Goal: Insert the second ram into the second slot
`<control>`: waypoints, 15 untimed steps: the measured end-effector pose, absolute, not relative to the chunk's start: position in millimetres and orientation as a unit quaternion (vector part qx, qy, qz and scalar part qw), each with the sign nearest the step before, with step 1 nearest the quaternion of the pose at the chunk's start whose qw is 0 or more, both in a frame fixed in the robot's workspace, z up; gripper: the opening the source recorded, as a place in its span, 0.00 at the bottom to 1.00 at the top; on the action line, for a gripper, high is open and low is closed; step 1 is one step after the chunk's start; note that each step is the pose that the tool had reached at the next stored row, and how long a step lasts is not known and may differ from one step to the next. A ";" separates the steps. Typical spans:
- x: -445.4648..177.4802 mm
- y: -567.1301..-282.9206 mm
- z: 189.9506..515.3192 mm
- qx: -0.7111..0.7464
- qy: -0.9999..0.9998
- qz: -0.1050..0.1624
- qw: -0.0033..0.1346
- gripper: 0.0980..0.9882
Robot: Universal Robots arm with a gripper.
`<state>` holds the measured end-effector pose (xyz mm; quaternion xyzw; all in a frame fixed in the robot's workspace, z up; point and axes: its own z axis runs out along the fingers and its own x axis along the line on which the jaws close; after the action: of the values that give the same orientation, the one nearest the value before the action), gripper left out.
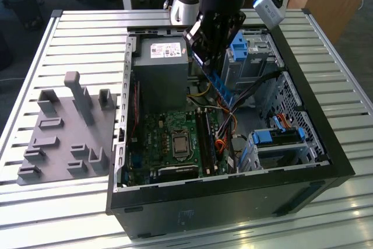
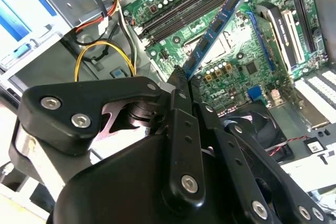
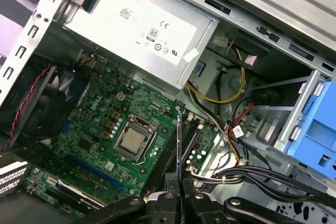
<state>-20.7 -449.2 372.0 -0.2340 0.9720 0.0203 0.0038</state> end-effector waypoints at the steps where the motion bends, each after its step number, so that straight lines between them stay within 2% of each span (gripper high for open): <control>1: -20.7 -449.2 372.0 -0.231 0.973 0.020 0.004 0.04; 15: -20.7 -449.2 371.7 -0.170 0.985 0.020 0.005 0.04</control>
<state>-20.7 -449.2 371.7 -0.1699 0.9853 0.0198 0.0050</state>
